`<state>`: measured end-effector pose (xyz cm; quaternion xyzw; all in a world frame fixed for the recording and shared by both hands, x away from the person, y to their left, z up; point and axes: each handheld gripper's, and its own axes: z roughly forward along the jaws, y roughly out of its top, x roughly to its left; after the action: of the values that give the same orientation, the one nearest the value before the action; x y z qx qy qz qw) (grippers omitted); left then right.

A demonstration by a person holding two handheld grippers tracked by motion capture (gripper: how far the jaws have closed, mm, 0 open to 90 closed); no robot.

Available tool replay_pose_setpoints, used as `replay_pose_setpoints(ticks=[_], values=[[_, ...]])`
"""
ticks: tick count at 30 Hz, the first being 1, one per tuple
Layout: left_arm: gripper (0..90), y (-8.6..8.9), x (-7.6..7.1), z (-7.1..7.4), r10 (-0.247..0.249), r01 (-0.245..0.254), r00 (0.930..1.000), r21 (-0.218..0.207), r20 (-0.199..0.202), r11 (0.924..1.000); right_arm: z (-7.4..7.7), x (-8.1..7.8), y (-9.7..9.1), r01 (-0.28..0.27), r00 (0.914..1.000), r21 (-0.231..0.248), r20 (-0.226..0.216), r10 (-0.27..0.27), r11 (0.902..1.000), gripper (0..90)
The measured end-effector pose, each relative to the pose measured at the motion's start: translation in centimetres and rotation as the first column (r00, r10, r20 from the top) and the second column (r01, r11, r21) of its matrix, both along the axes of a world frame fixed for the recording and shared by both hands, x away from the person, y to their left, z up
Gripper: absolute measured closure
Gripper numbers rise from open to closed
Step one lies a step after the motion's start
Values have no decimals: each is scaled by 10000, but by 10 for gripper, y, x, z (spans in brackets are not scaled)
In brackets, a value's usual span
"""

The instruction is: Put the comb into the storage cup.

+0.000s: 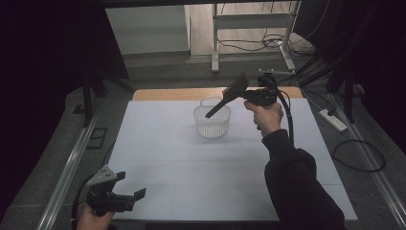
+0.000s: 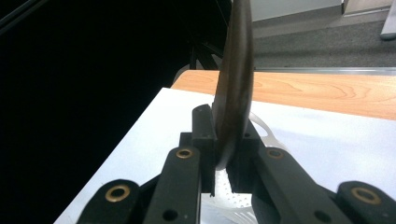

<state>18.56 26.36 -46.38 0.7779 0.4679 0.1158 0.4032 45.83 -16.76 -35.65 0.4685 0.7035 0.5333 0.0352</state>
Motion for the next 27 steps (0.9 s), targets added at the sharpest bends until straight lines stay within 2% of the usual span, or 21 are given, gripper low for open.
replay_pose_setpoints(ticks=[27], values=[[13,1,1,-1,30,-31,10000,-92,-80,10000,-23,10,21,-127,9999,-448,-75,124,9989,835]])
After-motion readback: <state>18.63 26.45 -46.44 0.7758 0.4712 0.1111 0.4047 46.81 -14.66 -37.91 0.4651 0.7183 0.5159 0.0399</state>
